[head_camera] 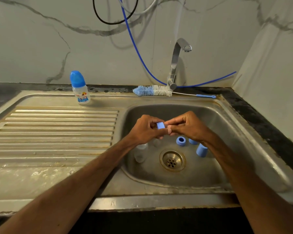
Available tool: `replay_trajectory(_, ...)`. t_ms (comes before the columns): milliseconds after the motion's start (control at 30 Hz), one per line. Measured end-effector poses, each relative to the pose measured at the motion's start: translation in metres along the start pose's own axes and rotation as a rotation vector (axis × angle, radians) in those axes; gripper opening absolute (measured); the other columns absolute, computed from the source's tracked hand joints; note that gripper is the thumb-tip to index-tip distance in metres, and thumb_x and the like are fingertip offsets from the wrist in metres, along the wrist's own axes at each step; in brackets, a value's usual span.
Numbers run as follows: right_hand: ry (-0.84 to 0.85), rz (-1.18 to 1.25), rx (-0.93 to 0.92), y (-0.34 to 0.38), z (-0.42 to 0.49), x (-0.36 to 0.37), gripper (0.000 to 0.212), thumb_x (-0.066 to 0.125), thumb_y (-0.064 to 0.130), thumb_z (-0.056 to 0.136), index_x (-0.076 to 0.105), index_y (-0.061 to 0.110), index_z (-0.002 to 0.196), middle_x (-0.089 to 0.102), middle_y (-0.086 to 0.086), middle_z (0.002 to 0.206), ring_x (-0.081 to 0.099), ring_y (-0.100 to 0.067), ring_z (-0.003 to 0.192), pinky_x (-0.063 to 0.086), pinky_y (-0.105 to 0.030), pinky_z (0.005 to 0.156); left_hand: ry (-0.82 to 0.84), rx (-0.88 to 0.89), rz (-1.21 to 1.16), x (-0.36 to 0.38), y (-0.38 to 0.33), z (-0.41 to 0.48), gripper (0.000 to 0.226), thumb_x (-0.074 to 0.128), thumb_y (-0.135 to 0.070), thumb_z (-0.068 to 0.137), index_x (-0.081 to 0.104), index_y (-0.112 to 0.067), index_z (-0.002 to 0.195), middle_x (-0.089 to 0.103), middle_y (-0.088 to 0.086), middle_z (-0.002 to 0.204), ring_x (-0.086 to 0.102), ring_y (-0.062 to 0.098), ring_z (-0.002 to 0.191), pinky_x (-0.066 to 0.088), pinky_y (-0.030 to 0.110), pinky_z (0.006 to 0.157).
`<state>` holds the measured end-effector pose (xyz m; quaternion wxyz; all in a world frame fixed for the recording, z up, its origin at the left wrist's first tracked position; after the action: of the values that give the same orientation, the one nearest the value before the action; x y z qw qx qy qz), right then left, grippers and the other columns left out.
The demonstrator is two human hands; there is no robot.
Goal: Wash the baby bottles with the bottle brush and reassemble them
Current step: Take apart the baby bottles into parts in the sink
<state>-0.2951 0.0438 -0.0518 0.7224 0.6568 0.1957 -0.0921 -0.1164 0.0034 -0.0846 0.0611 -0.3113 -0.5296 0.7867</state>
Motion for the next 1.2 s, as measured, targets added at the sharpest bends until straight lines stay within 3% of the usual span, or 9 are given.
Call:
replay_trajectory(133,-0.048,-0.137,-0.021,-0.001,0.002,0.003,0.019,0.075,-0.008,0.082,0.077,-0.003,0.101,0.077,-0.016,0.087,0.074,-0.010,0.069,0.056,-0.016,0.063,0.038,0.021,0.100,0.005,-0.005,0.000,0.026,0.081,-0.033,0.086,0.078,-0.011,0.101,0.077,0.002,0.077,0.074,0.018,0.068,0.062,0.049,0.075)
replay_trajectory(267,-0.090,0.060,0.099,-0.002,-0.002,-0.002,0.013,0.076,-0.002,0.084,0.073,-0.002,0.097,0.076,-0.019,0.084,0.075,-0.018,0.068,0.057,-0.019,0.059,0.019,0.003,-0.016,0.006,-0.007,0.001,0.032,0.081,-0.032,0.087,0.077,-0.010,0.110,0.078,0.005,0.082,0.075,0.021,0.071,0.064,0.045,0.077)
replay_trajectory(400,-0.171,0.249,0.171,-0.003,-0.004,-0.004,0.018,0.078,0.004,0.083,0.074,-0.003,0.100,0.078,-0.017,0.089,0.077,-0.027,0.080,0.061,-0.023,0.064,-0.153,-0.051,-0.183,0.007,-0.005,0.001,0.043,0.083,-0.047,0.079,0.076,-0.015,0.108,0.077,0.011,0.079,0.076,0.033,0.077,0.062,0.054,0.082)
replay_trajectory(500,-0.195,0.317,0.190,-0.004,-0.004,-0.003,0.017,0.077,0.005,0.086,0.075,-0.002,0.102,0.078,-0.017,0.094,0.077,-0.028,0.086,0.062,-0.026,0.070,-0.123,-0.034,-0.205,0.007,-0.001,0.004,0.043,0.081,-0.048,0.082,0.076,-0.017,0.110,0.078,0.011,0.088,0.076,0.033,0.085,0.061,0.056,0.086)
replay_trajectory(667,-0.147,0.427,0.269,-0.007,-0.003,0.004,0.018,0.069,0.012,0.094,0.073,0.000,0.108,0.076,-0.019,0.101,0.076,-0.030,0.092,0.063,-0.030,0.074,-0.213,-0.003,0.064,0.005,0.000,0.004,0.034,0.085,-0.041,0.081,0.078,-0.019,0.106,0.076,-0.003,0.080,0.074,0.020,0.074,0.062,0.046,0.074)
replay_trajectory(833,-0.092,0.452,0.339,-0.006,-0.002,0.015,0.037,0.073,0.030,0.091,0.072,-0.002,0.109,0.075,-0.023,0.099,0.075,-0.029,0.093,0.063,-0.033,0.078,-0.235,0.021,0.150,0.004,-0.003,0.000,0.034,0.086,-0.044,0.078,0.078,-0.013,0.089,0.072,0.001,0.068,0.068,0.023,0.064,0.055,0.045,0.062)
replay_trajectory(933,-0.074,0.475,0.359,-0.005,-0.002,0.011,0.037,0.077,0.024,0.087,0.072,-0.004,0.111,0.072,-0.027,0.107,0.072,-0.029,0.094,0.062,-0.030,0.078,-0.168,0.035,0.163,0.003,-0.009,-0.001,0.038,0.084,-0.044,0.079,0.080,-0.012,0.099,0.074,-0.002,0.069,0.072,0.016,0.064,0.060,0.041,0.067)
replay_trajectory(1033,-0.052,0.547,0.420,-0.008,-0.001,0.002,0.032,0.077,0.016,0.086,0.073,-0.003,0.111,0.074,-0.021,0.110,0.074,-0.023,0.094,0.062,-0.026,0.075,-0.110,0.024,0.170,0.003,-0.010,-0.001,0.038,0.083,-0.043,0.080,0.080,-0.015,0.106,0.076,-0.004,0.073,0.074,0.011,0.066,0.062,0.039,0.073)
replay_trajectory(1200,-0.063,0.415,0.426,-0.023,0.001,-0.025,0.035,0.073,0.024,0.091,0.071,0.002,0.118,0.072,-0.019,0.118,0.071,-0.022,0.109,0.055,-0.032,0.096,-0.112,-0.010,0.241,0.005,-0.009,-0.001,0.028,0.080,-0.035,0.088,0.078,-0.013,0.107,0.078,-0.001,0.084,0.074,0.006,0.072,0.062,0.031,0.078)
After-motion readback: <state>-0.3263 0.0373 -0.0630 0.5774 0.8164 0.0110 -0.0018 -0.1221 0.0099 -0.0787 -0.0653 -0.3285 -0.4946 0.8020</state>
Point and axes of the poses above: each hand's wrist, its own z-axis towards the middle knuckle, its own x-axis out of the palm, y = z × x, the point moved 3 cm from there along z, towards the middle knuckle
